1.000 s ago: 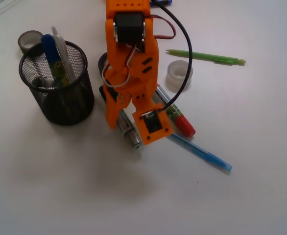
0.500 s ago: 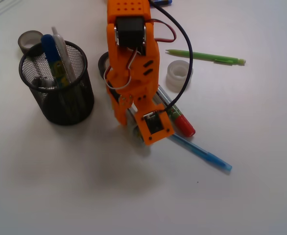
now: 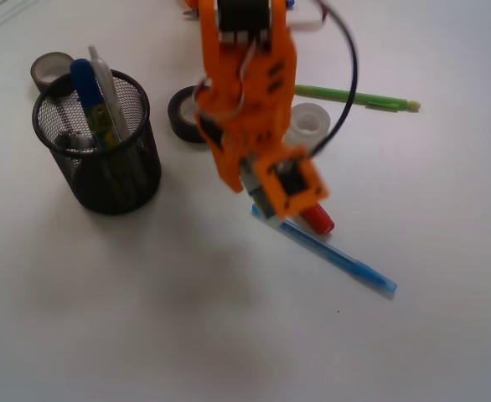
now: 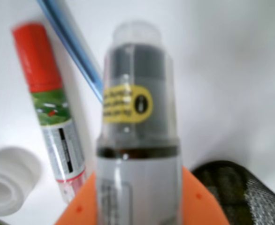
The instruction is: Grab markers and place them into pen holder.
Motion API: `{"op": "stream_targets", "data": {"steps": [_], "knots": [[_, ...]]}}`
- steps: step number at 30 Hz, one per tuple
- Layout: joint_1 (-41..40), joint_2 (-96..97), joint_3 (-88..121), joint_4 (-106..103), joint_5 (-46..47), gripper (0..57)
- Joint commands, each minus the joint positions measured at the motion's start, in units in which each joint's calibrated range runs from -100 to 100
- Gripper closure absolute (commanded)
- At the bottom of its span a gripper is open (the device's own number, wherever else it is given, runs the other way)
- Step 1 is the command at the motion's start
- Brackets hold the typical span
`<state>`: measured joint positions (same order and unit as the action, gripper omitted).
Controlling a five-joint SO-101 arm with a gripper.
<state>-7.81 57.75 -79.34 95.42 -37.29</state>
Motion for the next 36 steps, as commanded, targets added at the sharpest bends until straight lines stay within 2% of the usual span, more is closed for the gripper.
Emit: {"op": "stream_targets", "data": {"steps": [1, 9, 15, 25, 36], "knots": [[1.79, -10.79, -18.13, 4.05, -0.34, 57.1], [4.48, -22.78, -13.87, 3.97, -0.54, 57.1], [9.71, -19.38, -12.88, 0.73, -3.61, 57.1], [18.46, -12.58, -19.94, -14.84, -3.61, 57.1], [22.65, -25.67, -20.03, 2.92, -3.37, 57.1]]}}
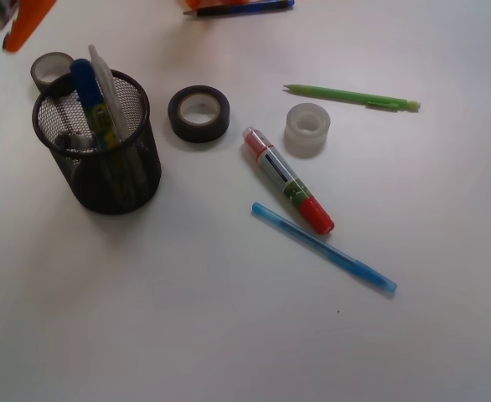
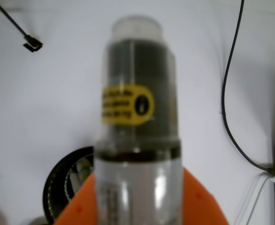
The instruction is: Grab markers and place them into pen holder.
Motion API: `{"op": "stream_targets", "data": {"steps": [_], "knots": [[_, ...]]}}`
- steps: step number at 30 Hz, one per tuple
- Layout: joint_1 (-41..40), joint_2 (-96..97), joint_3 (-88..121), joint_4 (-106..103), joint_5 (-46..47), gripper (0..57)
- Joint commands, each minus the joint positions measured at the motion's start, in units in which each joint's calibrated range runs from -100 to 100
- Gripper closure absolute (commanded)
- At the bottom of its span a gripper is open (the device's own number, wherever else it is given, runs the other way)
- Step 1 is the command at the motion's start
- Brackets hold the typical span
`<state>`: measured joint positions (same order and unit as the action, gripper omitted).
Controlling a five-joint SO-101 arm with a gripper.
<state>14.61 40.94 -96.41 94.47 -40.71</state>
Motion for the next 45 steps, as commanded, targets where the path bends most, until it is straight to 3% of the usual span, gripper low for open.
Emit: {"op": "stream_targets", "data": {"steps": [1, 14, 22, 28, 33, 37, 45], "knots": [[0.15, -10.89, -2.96, 3.78, 0.24, 57.1], [3.74, -27.55, 0.94, 5.35, 1.61, 57.0], [4.19, -41.32, 39.52, 1.42, 1.22, 57.0], [3.37, -56.71, 75.94, -19.67, -1.17, 57.0], [-0.52, -66.82, 109.45, -68.22, -1.51, 57.0], [-2.02, -66.82, 131.19, -97.01, -6.94, 57.0], [-1.04, -59.43, 146.86, -126.84, -12.26, 57.1]]}}
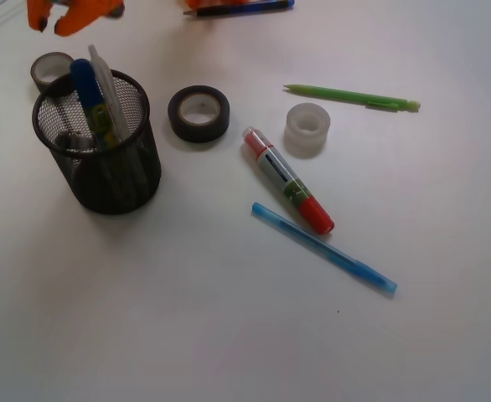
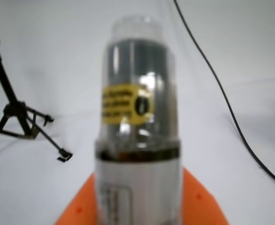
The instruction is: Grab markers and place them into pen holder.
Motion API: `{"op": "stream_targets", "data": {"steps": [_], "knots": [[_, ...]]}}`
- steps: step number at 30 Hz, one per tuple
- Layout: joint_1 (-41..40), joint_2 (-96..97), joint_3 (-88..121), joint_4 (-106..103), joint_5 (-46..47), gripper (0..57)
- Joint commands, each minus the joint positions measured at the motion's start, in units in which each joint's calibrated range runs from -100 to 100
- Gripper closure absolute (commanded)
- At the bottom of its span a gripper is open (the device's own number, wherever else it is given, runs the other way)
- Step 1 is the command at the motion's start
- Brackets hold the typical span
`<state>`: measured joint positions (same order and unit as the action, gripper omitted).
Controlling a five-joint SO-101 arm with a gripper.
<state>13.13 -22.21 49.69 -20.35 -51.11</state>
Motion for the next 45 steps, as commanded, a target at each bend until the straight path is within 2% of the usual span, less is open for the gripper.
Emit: {"op": "stream_targets", "data": {"steps": [1, 15, 19, 24, 26, 28, 29, 31, 33, 41, 45], "knots": [[0.44, 6.02, -0.05, -16.05, -2.00, 57.1], [-1.43, 41.55, -9.74, -70.56, -7.13, 57.1], [-2.03, 48.52, -14.27, -79.04, -7.42, 57.1], [-1.88, 50.05, -14.36, -79.13, -7.37, 56.5], [-1.81, 49.79, -14.18, -79.13, -7.33, 51.1], [-1.88, 49.79, -14.18, -79.13, -7.28, 41.5], [-1.96, 49.79, -14.18, -79.13, -7.08, 32.5], [-2.03, 49.79, -14.18, -79.04, -7.08, 26.9], [-2.03, 49.96, -14.18, -79.04, -7.08, 25.4], [-2.33, 46.99, -14.90, -77.99, -4.74, 25.5], [-6.67, 38.49, -14.90, -66.01, -0.83, 25.5]]}}
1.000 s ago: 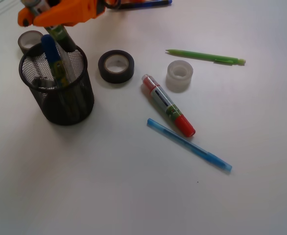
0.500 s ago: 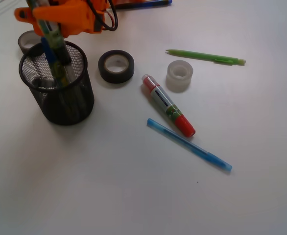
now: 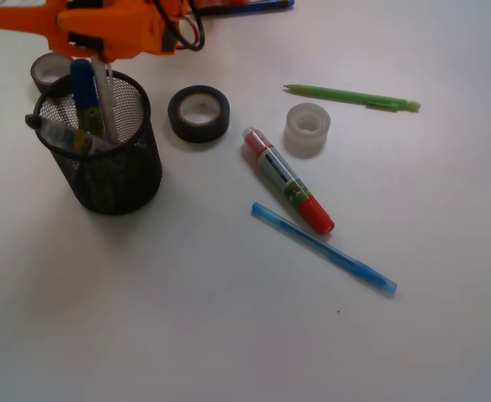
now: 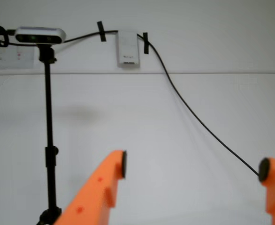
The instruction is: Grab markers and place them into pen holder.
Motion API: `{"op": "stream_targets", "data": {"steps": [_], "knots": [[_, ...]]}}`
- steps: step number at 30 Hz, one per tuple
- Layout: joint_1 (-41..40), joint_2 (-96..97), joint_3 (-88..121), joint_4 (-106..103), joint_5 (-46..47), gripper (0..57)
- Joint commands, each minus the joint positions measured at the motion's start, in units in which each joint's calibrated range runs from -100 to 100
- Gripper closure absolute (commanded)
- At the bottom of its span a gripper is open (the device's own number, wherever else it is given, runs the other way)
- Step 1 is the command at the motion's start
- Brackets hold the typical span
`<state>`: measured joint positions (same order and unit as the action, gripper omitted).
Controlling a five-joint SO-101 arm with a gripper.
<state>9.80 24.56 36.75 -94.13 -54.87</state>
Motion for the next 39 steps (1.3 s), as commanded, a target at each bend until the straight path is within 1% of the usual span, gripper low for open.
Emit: {"op": "stream_targets", "data": {"steps": [1, 7, 11, 15, 21, 26, 32, 37, 39], "knots": [[-4.76, -10.16, -1.96, 11.71, 3.76, 25.5], [-13.88, -22.06, -2.15, 39.71, 9.67, 25.5], [-18.89, -29.20, -2.15, 62.28, 12.41, 25.5], [-23.45, -32.85, -1.33, 83.54, 10.89, 25.5], [-27.79, -32.94, -1.15, 104.54, 6.45, 25.5], [-30.85, -33.70, 1.84, 114.77, 3.91, 25.5], [-33.39, -32.85, 2.11, 121.77, 1.66, 25.6], [-30.85, -29.28, 0.93, 124.92, 3.91, 25.6], [-30.03, -26.31, -3.41, 129.12, 6.25, 25.6]]}}
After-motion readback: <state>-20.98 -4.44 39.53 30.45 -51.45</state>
